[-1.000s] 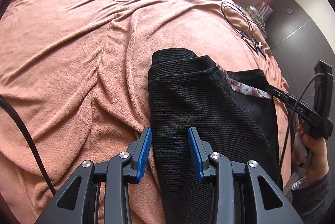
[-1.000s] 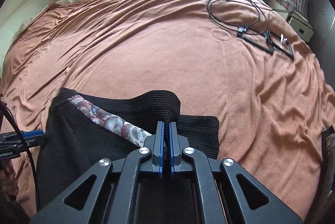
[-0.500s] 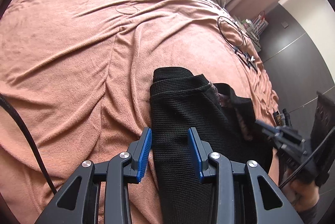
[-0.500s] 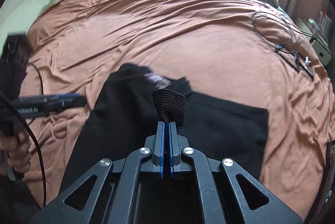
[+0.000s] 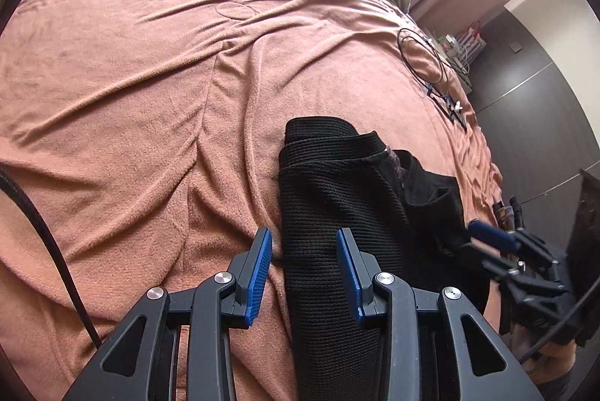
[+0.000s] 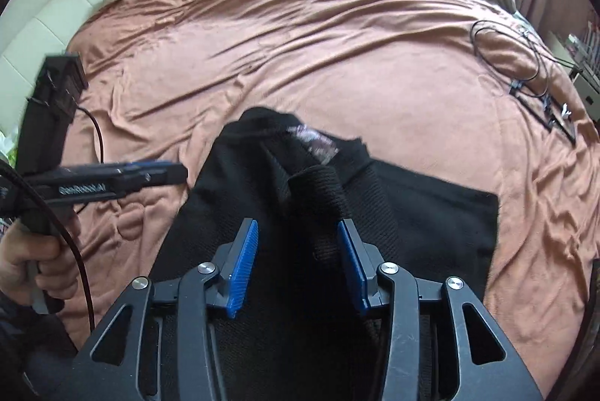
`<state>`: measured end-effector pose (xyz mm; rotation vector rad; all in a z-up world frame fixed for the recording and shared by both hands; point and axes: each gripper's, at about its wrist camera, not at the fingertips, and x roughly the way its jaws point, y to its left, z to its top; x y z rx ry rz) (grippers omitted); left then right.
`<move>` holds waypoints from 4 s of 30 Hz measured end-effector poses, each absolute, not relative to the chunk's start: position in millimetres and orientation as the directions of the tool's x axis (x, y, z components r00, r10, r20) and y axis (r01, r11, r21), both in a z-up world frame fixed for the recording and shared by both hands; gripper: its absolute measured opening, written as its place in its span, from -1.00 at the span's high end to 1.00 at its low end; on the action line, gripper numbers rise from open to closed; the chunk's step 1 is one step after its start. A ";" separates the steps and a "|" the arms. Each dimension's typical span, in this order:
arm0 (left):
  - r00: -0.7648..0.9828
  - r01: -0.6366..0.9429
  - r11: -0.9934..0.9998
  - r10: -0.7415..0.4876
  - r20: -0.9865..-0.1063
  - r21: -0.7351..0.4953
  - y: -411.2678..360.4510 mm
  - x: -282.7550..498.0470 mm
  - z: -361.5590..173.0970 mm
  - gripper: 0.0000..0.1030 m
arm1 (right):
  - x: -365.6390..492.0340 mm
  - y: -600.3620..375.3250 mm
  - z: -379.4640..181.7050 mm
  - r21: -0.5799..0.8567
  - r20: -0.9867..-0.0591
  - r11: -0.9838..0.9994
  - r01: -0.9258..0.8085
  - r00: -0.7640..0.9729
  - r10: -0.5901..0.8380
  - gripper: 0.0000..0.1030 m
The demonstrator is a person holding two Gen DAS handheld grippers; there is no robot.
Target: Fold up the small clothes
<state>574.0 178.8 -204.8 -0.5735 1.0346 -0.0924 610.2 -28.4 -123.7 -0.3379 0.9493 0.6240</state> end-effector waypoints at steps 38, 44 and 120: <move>0.506 -0.214 0.857 -0.314 -0.804 -0.469 186.3 577.7 -214.1 0.27 | 637.1 -59.3 -120.2 -0.232 -0.781 0.831 -0.506 0.606 0.151 0.97; 0.501 -0.198 0.876 -0.296 -0.813 -0.440 179.7 580.0 -214.4 0.27 | 671.1 -95.3 -135.9 -0.071 -0.801 0.903 -0.424 0.564 0.202 0.98; 0.312 -0.041 0.908 -0.385 -0.869 -0.417 109.8 476.2 -231.6 0.26 | 495.7 -248.2 -174.6 0.257 -0.829 0.943 -0.211 0.455 0.327 1.00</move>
